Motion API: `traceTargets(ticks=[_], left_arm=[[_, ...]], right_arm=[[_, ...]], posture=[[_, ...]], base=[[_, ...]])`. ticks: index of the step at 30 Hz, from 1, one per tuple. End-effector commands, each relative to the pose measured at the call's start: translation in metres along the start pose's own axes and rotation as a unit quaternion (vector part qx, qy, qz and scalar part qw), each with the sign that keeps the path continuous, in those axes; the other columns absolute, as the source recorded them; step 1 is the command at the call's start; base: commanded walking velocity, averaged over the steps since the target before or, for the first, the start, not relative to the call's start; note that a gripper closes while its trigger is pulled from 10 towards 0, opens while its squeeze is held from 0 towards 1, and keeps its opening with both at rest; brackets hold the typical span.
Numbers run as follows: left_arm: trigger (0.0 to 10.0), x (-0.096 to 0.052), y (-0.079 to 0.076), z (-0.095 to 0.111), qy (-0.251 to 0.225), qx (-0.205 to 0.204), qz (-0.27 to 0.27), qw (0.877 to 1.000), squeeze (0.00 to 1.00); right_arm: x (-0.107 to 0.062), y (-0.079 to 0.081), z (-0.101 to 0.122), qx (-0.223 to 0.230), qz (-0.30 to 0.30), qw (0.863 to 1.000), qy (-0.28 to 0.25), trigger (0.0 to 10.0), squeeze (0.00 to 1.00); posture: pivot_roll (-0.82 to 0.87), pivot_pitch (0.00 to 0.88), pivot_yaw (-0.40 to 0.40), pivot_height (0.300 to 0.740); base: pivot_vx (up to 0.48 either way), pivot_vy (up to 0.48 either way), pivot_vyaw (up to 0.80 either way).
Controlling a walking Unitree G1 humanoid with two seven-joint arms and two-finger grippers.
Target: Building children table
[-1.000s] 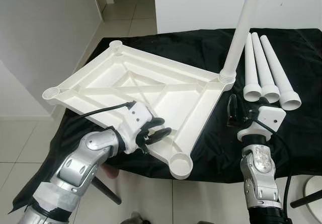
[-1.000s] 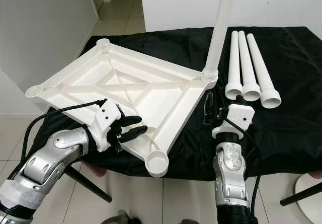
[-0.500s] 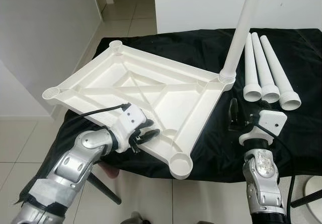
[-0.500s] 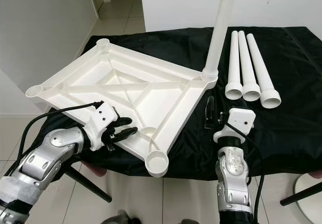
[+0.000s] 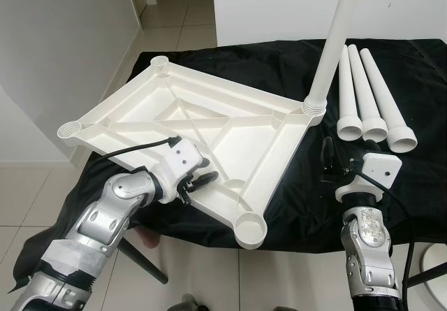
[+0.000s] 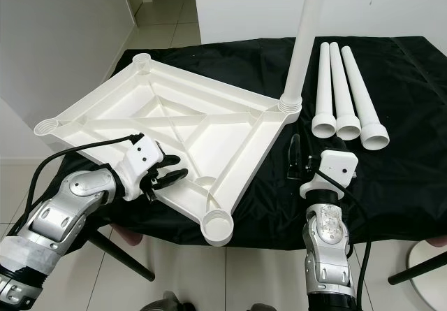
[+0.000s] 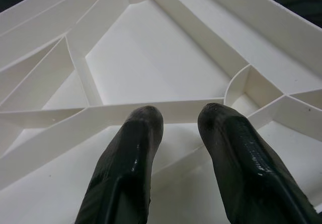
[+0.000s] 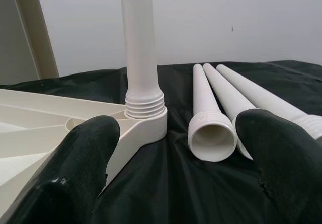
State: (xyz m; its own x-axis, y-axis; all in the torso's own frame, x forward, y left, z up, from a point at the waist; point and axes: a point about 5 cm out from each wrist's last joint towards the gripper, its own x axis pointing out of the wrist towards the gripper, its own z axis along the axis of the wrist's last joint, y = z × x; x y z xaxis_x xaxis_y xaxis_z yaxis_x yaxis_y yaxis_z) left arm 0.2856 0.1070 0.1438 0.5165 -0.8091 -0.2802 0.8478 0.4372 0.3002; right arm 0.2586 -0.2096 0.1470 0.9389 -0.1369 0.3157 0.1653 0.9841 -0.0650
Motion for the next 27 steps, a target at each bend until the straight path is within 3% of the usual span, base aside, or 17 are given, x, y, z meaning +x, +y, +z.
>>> traceTargets(ticks=[1, 11, 12, 18, 21, 27], left_arm=[[10.0, -0.002, 0.0, -0.006, 0.013, 0.007, 0.008, 1.0, 0.0], [10.0, 0.001, -0.012, -0.007, 0.015, 0.027, -0.033, 0.999, 0.0], [10.0, 0.004, -0.02, -0.012, 0.03, 0.059, -0.051, 0.996, 0.0], [10.0, 0.005, -0.021, -0.014, 0.036, 0.07, -0.05, 0.996, 0.0], [10.0, 0.014, -0.019, -0.019, 0.054, 0.1, -0.019, 0.993, 0.0], [10.0, 0.021, -0.011, -0.023, 0.073, 0.105, 0.031, 0.991, 0.0]], right_arm=[[-0.002, 0.0, -0.001, 0.004, 0.002, 1.0, 0.005, 10.0, 0.0], [-0.001, -0.001, 0.0, 0.001, 0.005, 1.0, 0.006, 10.0, 0.0], [0.001, -0.001, 0.001, 0.0, 0.008, 1.0, 0.005, 10.0, 0.0], [0.002, -0.001, 0.001, -0.001, 0.009, 1.0, 0.004, 10.0, 0.0], [0.003, -0.002, 0.002, -0.002, 0.01, 1.0, 0.005, 10.0, 0.0], [0.003, -0.003, 0.003, -0.003, 0.01, 1.0, 0.005, 10.0, 0.0]], posture=[[-0.05, 0.031, 0.101, 0.74], [-0.05, 0.03, 0.087, 0.74], [-0.05, 0.031, 0.082, 0.74], [-0.05, 0.033, 0.08, 0.74], [-0.06, 0.034, 0.075, 0.74], [-0.06, 0.036, 0.073, 0.74]], base=[[0.0, 0.0, 0.0], [0.0, 0.0, 0.0], [0.0, 0.0, 0.0], [0.0, 0.0, 0.0], [0.0, 0.0, 0.0], [0.0, 0.0, 0.0]])
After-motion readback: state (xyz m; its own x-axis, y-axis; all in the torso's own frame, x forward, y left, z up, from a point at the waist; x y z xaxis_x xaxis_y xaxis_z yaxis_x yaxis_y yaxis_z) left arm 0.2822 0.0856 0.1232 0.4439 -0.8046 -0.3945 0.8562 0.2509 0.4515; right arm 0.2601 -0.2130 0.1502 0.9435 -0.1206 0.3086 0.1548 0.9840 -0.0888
